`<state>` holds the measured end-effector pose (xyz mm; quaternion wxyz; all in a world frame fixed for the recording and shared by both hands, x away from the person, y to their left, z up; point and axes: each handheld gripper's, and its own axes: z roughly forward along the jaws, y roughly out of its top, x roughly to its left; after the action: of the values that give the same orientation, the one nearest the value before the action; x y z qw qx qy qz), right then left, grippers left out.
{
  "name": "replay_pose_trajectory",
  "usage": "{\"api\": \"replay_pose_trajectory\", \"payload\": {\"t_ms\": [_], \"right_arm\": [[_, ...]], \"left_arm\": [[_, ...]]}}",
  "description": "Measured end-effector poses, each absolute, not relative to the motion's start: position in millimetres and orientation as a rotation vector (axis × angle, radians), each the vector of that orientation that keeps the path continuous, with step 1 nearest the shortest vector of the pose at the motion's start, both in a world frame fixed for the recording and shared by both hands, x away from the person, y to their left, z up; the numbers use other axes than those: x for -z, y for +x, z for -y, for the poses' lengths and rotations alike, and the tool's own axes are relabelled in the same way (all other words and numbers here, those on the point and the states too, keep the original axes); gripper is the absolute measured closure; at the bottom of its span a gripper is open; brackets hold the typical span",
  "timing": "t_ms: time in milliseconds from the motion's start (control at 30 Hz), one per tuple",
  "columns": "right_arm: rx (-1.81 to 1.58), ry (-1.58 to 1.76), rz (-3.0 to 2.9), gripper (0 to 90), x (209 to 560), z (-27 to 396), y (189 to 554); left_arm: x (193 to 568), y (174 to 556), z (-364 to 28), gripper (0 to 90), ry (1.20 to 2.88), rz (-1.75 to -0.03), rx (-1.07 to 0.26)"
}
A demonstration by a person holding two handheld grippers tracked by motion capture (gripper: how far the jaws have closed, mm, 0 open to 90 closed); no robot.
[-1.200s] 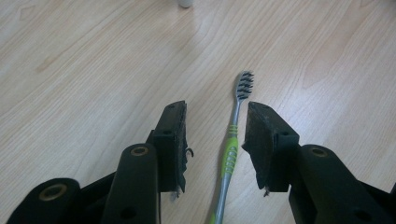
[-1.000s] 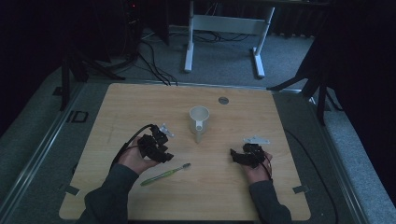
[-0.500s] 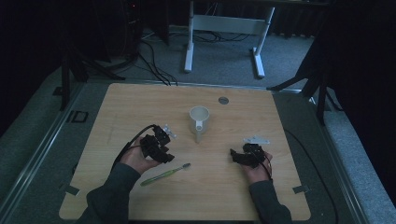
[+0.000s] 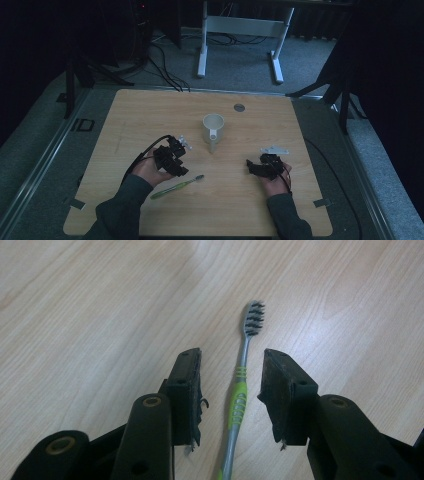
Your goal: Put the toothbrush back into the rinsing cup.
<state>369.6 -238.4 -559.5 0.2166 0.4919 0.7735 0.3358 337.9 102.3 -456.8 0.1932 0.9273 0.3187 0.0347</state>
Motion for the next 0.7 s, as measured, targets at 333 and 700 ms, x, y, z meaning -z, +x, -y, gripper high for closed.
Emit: {"api": "replay_pose_trajectory", "payload": {"t_ms": [333, 700], "right_arm": [[-0.931, 1.363, -2.144, 25.6, 559.5, 238.4, 369.6], [-0.930, 1.363, -2.144, 25.6, 559.4, 238.4, 369.6]], "left_arm": [[464.5, 340.2, -97.3, 60.7, 2.654, -0.896, -0.064], [472.1, 340.9, -94.0, 61.4, 2.689, -0.893, -0.041]]}}
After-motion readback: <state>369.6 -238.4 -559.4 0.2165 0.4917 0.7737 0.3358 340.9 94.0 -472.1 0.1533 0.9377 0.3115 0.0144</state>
